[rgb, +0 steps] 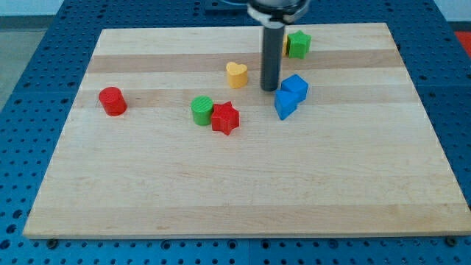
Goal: Push yellow heart closer to yellow hexagon
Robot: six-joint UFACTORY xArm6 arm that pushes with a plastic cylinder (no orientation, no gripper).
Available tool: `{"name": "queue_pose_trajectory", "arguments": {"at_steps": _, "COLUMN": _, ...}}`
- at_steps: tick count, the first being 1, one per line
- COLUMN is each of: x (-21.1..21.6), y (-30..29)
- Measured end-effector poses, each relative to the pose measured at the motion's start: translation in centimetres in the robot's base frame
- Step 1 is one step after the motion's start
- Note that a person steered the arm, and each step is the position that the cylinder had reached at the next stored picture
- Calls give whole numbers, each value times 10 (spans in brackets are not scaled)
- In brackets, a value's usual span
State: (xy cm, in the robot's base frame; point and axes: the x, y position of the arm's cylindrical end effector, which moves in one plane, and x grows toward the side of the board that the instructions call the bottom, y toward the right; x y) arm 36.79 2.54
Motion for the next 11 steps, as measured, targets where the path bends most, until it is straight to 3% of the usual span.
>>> {"name": "queue_pose_trajectory", "arguments": {"at_steps": 2, "x": -2, "y": -37}}
{"name": "queue_pose_trajectory", "arguments": {"at_steps": 5, "x": -66, "y": -37}}
{"name": "queue_pose_trajectory", "arguments": {"at_steps": 8, "x": -55, "y": -94}}
{"name": "queue_pose_trajectory", "arguments": {"at_steps": 11, "x": -92, "y": -73}}
